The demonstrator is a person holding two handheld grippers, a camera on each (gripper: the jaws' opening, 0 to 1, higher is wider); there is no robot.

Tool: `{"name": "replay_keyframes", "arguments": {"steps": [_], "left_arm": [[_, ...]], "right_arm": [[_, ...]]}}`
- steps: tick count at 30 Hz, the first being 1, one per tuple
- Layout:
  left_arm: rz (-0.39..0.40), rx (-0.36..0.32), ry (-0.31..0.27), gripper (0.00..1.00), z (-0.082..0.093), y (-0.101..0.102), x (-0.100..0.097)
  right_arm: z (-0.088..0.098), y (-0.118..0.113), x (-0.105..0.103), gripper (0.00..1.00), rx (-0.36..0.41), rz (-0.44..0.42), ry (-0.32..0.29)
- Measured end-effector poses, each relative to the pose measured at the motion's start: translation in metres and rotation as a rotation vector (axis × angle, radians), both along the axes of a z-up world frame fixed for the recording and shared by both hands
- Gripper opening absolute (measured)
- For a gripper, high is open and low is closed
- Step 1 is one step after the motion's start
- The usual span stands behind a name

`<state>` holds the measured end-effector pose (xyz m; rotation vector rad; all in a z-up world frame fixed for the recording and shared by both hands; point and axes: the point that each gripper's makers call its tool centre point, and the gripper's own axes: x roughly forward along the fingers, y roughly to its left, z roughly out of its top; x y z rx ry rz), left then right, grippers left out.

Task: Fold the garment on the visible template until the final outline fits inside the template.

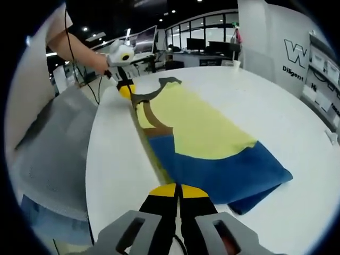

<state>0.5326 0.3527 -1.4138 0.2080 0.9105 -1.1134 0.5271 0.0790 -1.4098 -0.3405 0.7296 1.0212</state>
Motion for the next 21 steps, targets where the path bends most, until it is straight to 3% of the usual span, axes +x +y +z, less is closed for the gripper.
{"name": "replay_keyframes", "arguments": {"steps": [14, 21], "left_arm": [[0.009, -0.029, 0.046, 0.00, 0.005, 0.009, -0.053], [-0.012, -0.035, 0.071, 0.00, 0.005, 0.010, -0.076]], "right_arm": [[0.001, 0.010, -0.061, 0.00, 0.010, 0.029, 0.047], [0.005, 0.011, -0.075, 0.00, 0.015, 0.033, 0.057]]}}
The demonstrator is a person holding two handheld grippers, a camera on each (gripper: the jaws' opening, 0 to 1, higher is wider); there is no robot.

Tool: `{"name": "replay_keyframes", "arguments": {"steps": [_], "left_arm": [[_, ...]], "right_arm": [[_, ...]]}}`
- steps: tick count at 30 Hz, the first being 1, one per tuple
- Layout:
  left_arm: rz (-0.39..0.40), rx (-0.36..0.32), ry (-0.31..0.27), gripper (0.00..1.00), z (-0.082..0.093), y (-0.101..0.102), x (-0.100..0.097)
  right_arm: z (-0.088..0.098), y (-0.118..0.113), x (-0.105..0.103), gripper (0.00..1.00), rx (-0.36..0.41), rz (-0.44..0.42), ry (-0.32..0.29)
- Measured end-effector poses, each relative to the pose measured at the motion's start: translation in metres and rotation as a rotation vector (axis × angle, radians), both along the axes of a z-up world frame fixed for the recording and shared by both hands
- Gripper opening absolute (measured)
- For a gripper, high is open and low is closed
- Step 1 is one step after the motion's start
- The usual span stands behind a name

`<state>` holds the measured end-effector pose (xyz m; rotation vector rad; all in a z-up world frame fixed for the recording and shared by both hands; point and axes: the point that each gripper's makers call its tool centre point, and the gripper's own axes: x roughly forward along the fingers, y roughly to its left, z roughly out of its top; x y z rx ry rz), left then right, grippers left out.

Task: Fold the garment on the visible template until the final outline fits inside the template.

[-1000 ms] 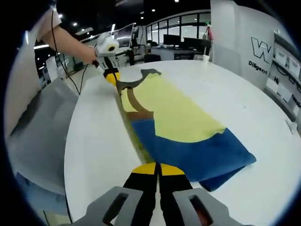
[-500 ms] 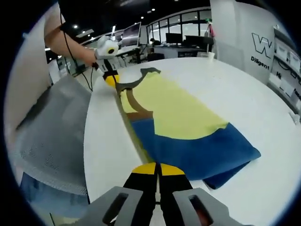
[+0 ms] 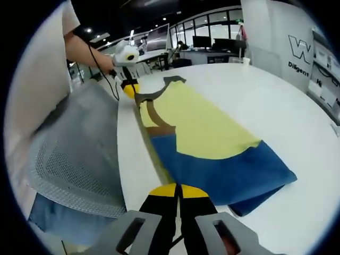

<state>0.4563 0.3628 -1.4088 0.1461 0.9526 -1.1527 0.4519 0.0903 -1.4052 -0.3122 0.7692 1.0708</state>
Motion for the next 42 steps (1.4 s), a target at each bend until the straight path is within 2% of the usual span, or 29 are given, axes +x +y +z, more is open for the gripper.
{"name": "replay_keyframes", "arguments": {"steps": [11, 17, 24, 28, 35, 42], "left_arm": [[0.010, -0.026, 0.011, 0.00, 0.013, 0.001, -0.014], [0.015, -0.035, -0.010, 0.00, 0.021, 0.001, -0.004], [0.020, -0.046, -0.052, 0.00, 0.039, -0.001, 0.023], [0.016, -0.048, -0.082, 0.00, 0.048, -0.003, 0.045], [0.015, -0.044, -0.122, 0.00, 0.060, -0.007, 0.088], [0.023, -0.047, -0.152, 0.00, 0.070, -0.009, 0.130]], "right_arm": [[0.011, 0.001, -0.014, 0.00, 0.026, -0.007, 0.010], [0.016, 0.000, -0.006, 0.00, 0.024, 0.004, -0.002], [0.027, -0.001, 0.019, 0.00, 0.030, -0.006, -0.037], [0.033, -0.002, 0.036, 0.00, 0.030, -0.009, -0.058], [0.044, -0.005, 0.076, 0.00, 0.030, -0.017, -0.100], [0.055, -0.010, 0.123, 0.00, 0.038, -0.029, -0.138]]}}
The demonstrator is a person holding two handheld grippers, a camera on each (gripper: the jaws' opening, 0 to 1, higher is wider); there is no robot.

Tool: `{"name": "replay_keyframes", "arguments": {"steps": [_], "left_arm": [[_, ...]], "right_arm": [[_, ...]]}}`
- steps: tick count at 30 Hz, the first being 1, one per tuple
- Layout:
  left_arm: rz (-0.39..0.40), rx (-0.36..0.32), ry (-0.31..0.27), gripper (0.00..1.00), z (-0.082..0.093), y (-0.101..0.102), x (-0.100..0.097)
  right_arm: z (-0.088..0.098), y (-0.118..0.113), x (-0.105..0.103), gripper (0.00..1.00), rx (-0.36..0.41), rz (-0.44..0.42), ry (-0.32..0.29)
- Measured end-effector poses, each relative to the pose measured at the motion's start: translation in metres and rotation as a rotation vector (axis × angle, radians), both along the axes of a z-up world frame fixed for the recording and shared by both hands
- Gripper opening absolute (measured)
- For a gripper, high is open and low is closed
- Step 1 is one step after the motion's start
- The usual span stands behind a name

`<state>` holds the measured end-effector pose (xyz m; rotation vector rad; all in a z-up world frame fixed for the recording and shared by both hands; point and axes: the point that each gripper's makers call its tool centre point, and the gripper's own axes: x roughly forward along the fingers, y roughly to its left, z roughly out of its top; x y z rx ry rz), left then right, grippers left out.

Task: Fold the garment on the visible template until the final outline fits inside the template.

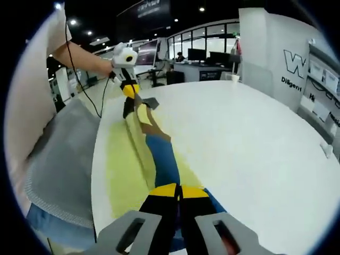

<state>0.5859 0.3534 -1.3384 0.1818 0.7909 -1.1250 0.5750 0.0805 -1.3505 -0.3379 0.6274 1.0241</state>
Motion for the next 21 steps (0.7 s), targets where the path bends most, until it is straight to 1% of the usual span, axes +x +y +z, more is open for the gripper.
{"name": "replay_keyframes", "arguments": {"steps": [4, 10, 17, 21], "left_arm": [[0.002, 0.006, -0.013, 0.00, 0.000, -0.002, 0.024], [0.006, 0.016, -0.016, 0.00, -0.006, -0.006, 0.056], [0.024, 0.017, -0.012, 0.00, -0.013, -0.008, 0.087], [0.035, 0.017, -0.014, 0.00, -0.015, -0.010, 0.106]], "right_arm": [[-0.001, -0.001, 0.020, 0.00, -0.007, 0.004, -0.006], [-0.007, -0.004, 0.047, 0.00, -0.018, 0.008, 0.002], [-0.014, -0.007, 0.075, 0.00, -0.012, -0.011, 0.011], [-0.014, -0.008, 0.097, 0.00, -0.007, -0.032, 0.004]]}}
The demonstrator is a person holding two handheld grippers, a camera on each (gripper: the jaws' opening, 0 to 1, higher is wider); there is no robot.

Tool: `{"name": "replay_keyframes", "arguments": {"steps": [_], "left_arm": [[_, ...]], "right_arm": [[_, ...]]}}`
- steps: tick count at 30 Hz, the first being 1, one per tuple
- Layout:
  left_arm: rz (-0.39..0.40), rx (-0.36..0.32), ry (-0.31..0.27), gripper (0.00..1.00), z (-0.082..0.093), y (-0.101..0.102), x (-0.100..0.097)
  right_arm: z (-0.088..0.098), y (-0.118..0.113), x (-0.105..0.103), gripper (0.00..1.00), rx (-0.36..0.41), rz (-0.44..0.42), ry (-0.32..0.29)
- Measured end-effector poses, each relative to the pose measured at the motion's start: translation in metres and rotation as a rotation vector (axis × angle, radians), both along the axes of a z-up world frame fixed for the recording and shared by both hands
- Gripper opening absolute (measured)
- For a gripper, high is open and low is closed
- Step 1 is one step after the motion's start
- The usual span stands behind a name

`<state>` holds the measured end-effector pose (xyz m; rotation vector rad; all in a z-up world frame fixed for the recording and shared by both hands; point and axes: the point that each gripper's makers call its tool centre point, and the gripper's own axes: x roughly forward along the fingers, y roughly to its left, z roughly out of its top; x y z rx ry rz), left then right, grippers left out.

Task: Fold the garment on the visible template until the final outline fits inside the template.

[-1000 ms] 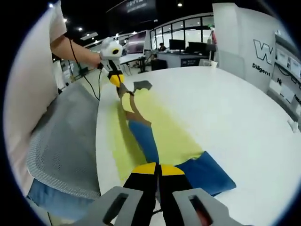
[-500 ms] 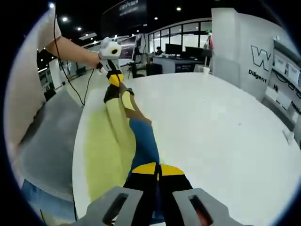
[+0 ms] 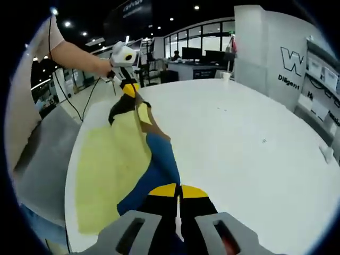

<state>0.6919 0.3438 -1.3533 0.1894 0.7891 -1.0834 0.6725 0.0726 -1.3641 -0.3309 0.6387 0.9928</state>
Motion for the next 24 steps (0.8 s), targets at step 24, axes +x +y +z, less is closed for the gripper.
{"name": "replay_keyframes", "arguments": {"steps": [24], "left_arm": [[0.073, 0.065, -0.044, 0.00, -0.038, -0.011, 0.122]], "right_arm": [[-0.031, -0.010, 0.131, 0.00, -0.051, -0.082, -0.029]]}}
